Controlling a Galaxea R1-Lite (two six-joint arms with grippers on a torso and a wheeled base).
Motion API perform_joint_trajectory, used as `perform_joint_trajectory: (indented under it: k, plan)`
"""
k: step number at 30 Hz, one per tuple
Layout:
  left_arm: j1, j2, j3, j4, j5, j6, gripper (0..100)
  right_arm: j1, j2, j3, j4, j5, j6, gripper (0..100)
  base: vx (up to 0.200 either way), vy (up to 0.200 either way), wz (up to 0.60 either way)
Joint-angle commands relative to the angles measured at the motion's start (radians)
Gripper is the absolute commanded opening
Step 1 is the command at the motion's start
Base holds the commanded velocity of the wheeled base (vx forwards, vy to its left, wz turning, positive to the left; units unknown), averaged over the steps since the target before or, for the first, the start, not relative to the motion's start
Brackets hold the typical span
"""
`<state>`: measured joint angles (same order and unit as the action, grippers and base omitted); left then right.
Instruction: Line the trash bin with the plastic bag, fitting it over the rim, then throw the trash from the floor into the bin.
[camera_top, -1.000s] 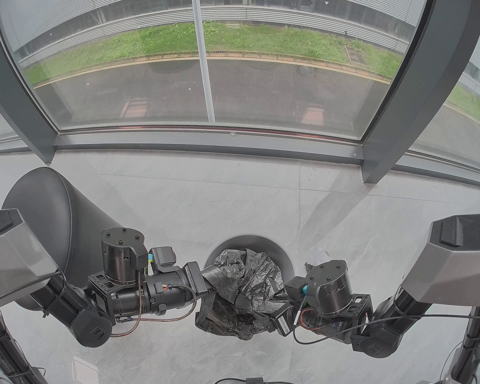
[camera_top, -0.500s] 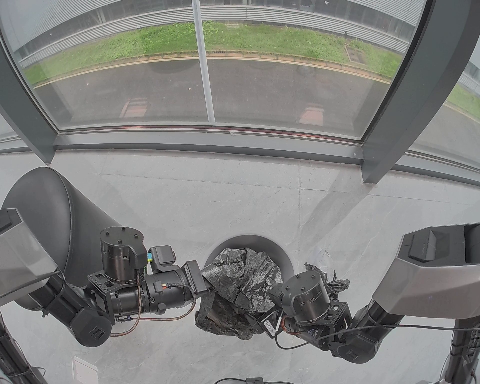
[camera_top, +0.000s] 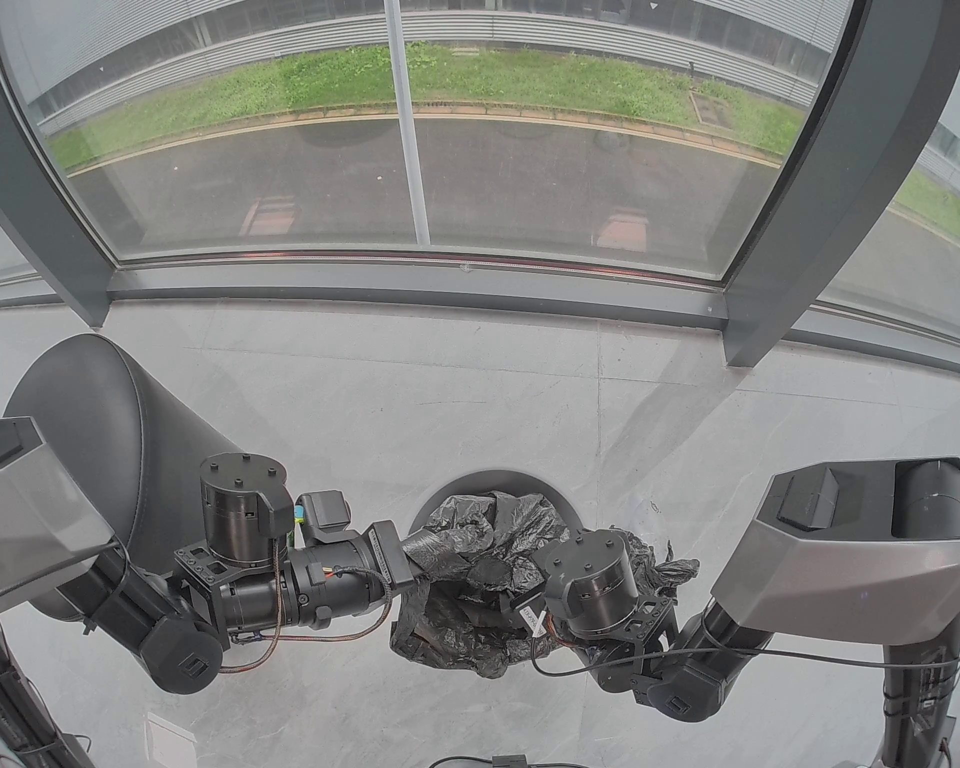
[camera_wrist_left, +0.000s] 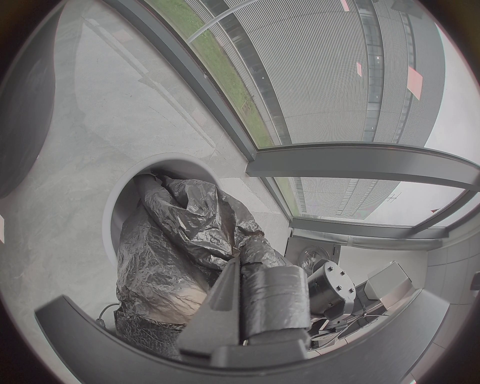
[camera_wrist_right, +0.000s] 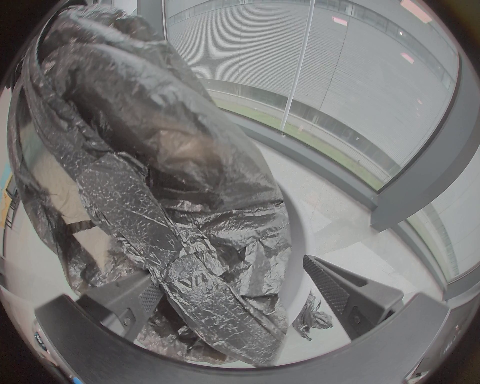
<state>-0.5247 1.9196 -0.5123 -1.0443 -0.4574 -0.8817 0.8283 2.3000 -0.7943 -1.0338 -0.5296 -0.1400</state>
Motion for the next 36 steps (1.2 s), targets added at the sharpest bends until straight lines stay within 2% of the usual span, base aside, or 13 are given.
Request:
perform_joint_trajectory:
  k: [1, 13, 24, 30, 36]
  plan:
    - [0.0, -0.004, 0.0, 0.0, 0.0, 0.0, 0, 0.011, 0.012, 0.001, -0.04, -0.038, -0.029, 100, 0.0, 0.0, 0.0]
    - [0.003, 0.01, -0.015, 0.0, 0.002, 0.001, 0, 0.012, -0.024, 0.058, -0.111, -0.078, -0.046, 100, 0.0, 0.0, 0.0]
    - [0.015, 0.081, -0.101, 0.0, 0.006, 0.012, 0, -0.095, -0.03, 0.064, -0.176, -0.079, -0.049, 100, 0.0, 0.0, 0.0]
    - [0.054, 0.13, -0.155, 0.001, 0.005, 0.046, 0, -0.13, -0.036, 0.056, -0.209, -0.078, -0.05, 100, 0.0, 0.0, 0.0]
    - [0.058, 0.161, -0.155, 0.003, 0.006, 0.079, 0, -0.15, -0.044, 0.026, -0.219, -0.076, -0.055, 100, 0.0, 0.0, 0.0]
